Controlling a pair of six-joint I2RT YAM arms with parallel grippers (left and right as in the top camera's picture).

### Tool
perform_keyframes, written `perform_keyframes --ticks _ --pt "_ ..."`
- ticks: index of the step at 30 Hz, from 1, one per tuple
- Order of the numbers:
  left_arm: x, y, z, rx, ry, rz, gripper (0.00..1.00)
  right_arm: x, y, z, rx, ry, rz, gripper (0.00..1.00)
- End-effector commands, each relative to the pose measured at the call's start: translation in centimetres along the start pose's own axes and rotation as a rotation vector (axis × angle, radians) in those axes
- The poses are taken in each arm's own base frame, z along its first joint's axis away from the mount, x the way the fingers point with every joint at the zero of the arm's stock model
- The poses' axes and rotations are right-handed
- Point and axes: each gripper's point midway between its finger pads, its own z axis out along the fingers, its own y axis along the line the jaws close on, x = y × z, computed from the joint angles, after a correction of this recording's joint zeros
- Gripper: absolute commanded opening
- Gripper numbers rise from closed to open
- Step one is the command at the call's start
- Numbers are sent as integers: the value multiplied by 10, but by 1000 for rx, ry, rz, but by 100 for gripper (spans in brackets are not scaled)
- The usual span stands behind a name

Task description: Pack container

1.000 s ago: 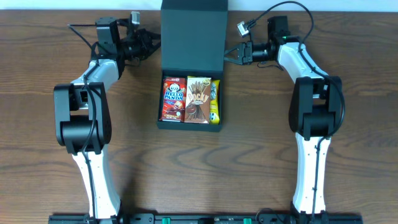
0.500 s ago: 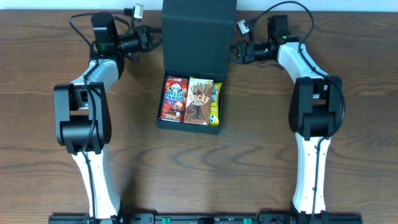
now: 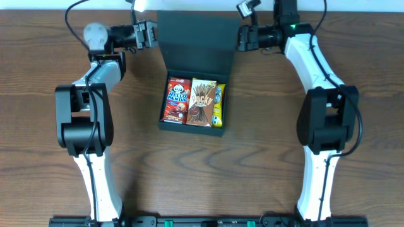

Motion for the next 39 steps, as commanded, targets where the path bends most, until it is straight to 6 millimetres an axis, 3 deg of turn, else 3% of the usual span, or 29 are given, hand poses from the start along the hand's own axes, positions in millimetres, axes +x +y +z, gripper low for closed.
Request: perform_keyframes --ticks 1,6,13,16,19,21,24,28,30,34,36,39 --pt "5 -9 2 10 40 -121 6 5 21 24 -49 47 11 1" --pt "5 -10 2 10 39 -148 6 9 25 40 -64 74 -12 2" --pt "5 -10 3 12 41 -160 6 -9 13 20 14 20 -30 2" --pt "5 -9 2 11 40 -140 6 -21 -15 11 177 -41 -33 1" --pt "4 -1 2 6 29 -115 6 -33 -63 -8 470 -137 35 2" --pt "2 12 1 -8 8 -121 6 -36 -87 -22 626 -185 77 2" --pt "-6 56 -8 -113 -116 -212 6 -30 -113 -41 816 -221 139 2" --pt "-9 122 -34 -369 -316 -413 6 -22 -120 -47 876 -209 169 1" --pt "-10 143 -48 -472 -393 -467 6 -19 -126 -54 928 -211 180 2" --pt "-20 163 -68 -601 -495 -478 6 -16 -134 -80 1101 -208 157 2" --pt "-25 167 -72 -653 -487 -472 6 -18 -125 -89 1160 -188 131 2" --pt "-33 160 -65 -697 -395 -439 5 -30 -95 -102 1234 -159 49 2"
